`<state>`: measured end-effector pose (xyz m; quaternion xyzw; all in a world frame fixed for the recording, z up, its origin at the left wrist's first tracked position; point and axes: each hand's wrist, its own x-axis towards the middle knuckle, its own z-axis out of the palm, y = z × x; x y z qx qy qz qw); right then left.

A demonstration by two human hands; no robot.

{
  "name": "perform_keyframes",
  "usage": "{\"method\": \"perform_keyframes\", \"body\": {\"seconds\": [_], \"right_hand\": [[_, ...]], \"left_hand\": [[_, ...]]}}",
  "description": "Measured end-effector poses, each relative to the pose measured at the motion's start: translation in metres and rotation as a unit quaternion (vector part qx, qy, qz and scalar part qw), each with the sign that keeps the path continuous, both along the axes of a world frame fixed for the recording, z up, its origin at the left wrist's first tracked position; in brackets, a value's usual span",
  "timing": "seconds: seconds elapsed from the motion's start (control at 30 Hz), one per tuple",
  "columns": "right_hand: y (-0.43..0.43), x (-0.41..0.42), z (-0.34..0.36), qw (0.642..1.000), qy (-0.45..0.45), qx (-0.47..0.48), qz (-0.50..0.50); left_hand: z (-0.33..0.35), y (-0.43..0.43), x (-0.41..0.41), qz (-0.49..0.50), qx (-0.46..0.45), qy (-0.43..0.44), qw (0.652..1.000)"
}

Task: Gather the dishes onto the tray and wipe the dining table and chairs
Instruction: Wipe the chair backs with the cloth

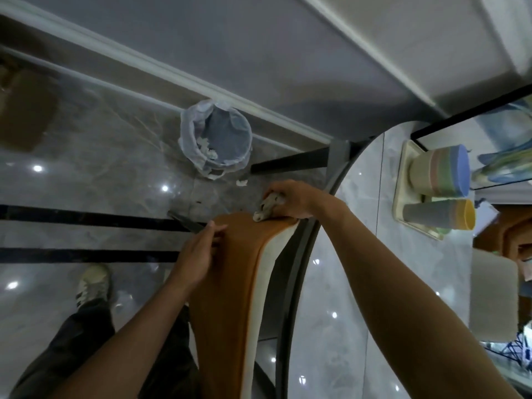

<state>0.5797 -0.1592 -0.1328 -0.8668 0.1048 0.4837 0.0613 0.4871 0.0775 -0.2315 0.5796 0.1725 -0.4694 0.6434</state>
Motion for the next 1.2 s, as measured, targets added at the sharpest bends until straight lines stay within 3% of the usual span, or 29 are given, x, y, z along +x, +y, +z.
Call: {"method": "perform_keyframes", "body": {"seconds": [0.17,0.47,0.77,0.9,1.07,1.2], "right_hand": [[0.044,0.011,0.031,0.997,0.032,0.058,0.031],[0.127,0.003,0.084,0.992,0.014,0.082,0.090],[0.198,-0.056,0.095,0.960,-0.023,-0.029,0.279],[0.212,-0.094,0.089,0.927,-0.096,-0.057,0.357],[0.225,-0.143,0.082,0.904,-0.149,-0.051,0.397],[0.235,-0.173,0.085,0.906,-0.118,-0.039,0.405]], "left_hand": [[-0.005,0.022,0.006,0.034,0.011,0.039,0.999],[-0.006,0.070,0.014,0.049,0.046,0.035,0.997],[0.020,0.105,-0.007,0.054,0.063,0.042,0.996],[0.033,0.114,-0.022,0.049,0.067,0.028,0.996],[0.039,0.130,-0.046,0.092,0.075,0.011,0.993],[0.041,0.139,-0.069,0.100,0.081,-0.010,0.992]]}}
